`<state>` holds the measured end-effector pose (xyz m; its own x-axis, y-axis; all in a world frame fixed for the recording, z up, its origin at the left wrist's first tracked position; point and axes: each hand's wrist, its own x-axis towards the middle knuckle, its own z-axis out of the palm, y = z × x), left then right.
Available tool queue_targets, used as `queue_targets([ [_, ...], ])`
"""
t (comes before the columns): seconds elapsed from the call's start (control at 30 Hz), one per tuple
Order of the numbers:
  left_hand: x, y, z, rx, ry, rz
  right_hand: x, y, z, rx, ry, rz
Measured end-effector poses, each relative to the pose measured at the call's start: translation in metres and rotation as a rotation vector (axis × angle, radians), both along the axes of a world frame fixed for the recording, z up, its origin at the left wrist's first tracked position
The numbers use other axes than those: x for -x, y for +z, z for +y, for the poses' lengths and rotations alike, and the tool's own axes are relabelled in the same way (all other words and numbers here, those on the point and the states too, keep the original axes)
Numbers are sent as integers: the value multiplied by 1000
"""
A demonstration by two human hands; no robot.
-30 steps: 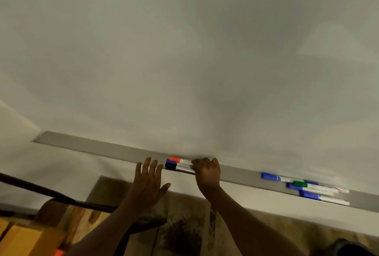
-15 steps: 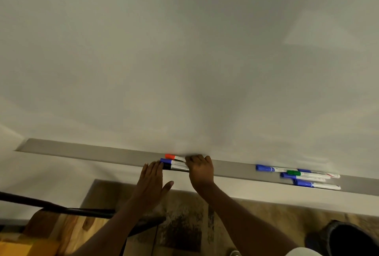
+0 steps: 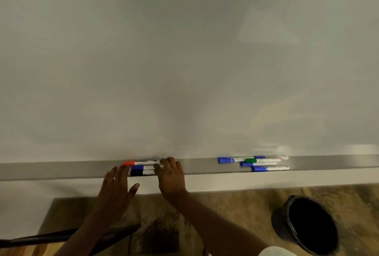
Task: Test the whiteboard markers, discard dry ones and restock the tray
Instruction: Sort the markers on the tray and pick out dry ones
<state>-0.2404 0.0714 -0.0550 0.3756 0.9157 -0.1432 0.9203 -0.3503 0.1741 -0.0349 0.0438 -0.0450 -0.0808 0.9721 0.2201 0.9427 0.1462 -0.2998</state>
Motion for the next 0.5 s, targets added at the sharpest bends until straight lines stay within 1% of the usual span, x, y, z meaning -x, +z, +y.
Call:
queue_targets([
  [0.1, -13, 10, -3, -40, 18, -17, -27, 3, -11, -32, -61, 26],
  [0.23, -42, 27, -14, -154, -109, -40, -77, 8, -28, -44, -201, 14],
  [0.33, -70, 29, -23, -163, -212, -70, -115, 15, -40, 28, -298, -64],
  [0.5, -122, 27, -36, -126, -339, -101, -168, 22, -52, 168, -356, -197],
])
